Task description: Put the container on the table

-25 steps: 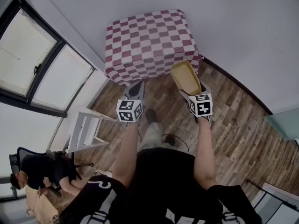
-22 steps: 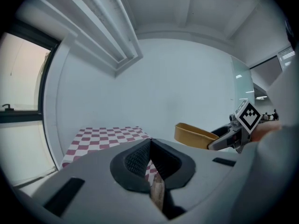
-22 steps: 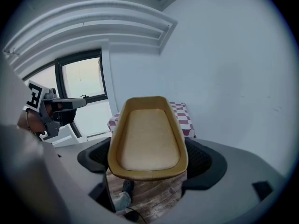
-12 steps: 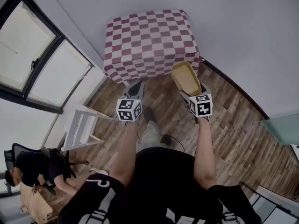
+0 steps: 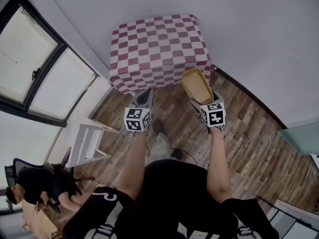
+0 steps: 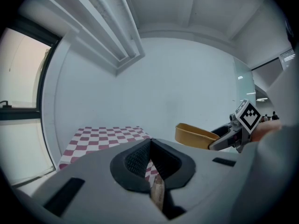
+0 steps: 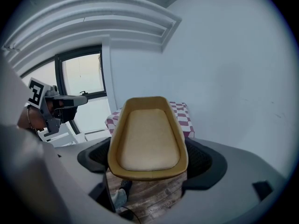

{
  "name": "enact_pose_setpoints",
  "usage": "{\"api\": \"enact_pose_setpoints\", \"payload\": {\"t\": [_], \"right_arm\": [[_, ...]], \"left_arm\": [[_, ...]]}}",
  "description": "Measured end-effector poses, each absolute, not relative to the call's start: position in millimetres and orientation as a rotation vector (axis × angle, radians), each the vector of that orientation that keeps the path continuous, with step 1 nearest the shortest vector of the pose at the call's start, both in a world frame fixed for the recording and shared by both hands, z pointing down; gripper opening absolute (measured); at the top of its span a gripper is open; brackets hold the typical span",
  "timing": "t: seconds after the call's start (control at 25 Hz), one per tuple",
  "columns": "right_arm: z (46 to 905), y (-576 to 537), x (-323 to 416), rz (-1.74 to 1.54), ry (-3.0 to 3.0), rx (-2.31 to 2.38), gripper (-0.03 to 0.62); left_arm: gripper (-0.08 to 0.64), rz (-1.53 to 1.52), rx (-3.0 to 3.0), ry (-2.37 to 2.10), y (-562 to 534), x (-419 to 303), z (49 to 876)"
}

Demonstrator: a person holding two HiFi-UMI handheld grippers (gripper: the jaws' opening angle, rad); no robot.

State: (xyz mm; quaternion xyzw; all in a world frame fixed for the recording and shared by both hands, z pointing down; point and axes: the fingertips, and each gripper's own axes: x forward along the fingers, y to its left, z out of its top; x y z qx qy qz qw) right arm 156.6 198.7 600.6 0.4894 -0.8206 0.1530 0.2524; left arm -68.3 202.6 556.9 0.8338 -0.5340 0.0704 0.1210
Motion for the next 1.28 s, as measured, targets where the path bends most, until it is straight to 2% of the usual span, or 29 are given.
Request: {"api": "enact_pose_setpoints", "payload": {"t": [1.28], "right_arm": [[614, 80, 119, 0.463, -2.214, 1.299, 0.480]], "left_arm": [[0.025, 0.243, 2.397, -1.548, 86, -106, 569]]}}
